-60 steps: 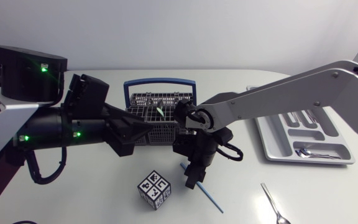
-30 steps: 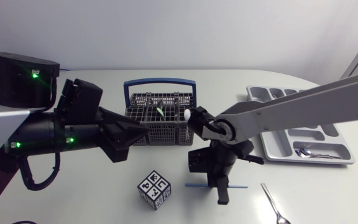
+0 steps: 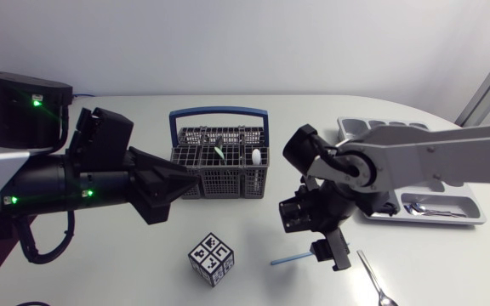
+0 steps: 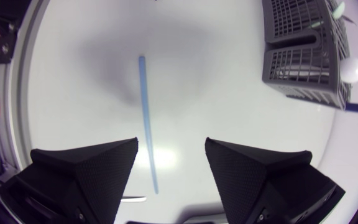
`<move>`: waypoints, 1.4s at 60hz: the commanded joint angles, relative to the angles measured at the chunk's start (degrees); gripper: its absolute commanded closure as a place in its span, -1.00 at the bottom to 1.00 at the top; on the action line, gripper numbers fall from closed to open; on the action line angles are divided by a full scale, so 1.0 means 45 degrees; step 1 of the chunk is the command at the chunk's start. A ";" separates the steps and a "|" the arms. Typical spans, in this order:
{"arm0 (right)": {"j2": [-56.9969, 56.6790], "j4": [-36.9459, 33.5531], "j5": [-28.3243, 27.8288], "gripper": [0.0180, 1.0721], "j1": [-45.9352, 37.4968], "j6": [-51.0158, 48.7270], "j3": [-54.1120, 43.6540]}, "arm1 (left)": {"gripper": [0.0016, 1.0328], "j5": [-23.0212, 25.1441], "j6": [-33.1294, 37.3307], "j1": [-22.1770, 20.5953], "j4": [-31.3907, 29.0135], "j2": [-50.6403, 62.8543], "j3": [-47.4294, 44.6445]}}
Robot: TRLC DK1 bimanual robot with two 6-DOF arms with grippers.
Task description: Transfer all utensils from the basket to the drawer tray.
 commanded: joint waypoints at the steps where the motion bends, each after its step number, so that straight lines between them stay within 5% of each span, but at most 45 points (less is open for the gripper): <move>1: 0.0485 -0.1644 -0.0468 -0.73 -0.0293 0.1809 0.1057 | 0.11 0.0028 0.0227 0.0011 -0.0235 0.0136 0.0067; 13: 0.0172 -0.2484 -0.1366 -0.69 -0.0683 0.2981 0.0334 | 0.11 0.0126 0.0423 -0.0966 -0.0548 0.1972 0.0771; 20: 0.0055 -0.1937 -0.1425 -0.36 -0.0996 0.3254 -0.0408 | 0.12 0.0126 0.0403 -0.1591 -0.0001 0.3027 0.0966; 34: -0.0082 -0.0863 -0.2069 0.74 -0.1992 0.3488 -0.1561 | 0.27 0.0028 0.0618 -0.2977 0.0624 0.5507 0.1630; 55: 0.0543 0.0211 -0.2323 0.76 -0.3887 0.3332 -0.2166 | 0.76 0.0008 0.1223 -0.3876 0.1034 0.8417 0.2509; 84: 0.0895 0.0738 -0.2519 0.76 -0.4531 0.3449 -0.2186 | 0.89 -0.0109 0.1282 -0.4716 0.1054 1.0976 0.3466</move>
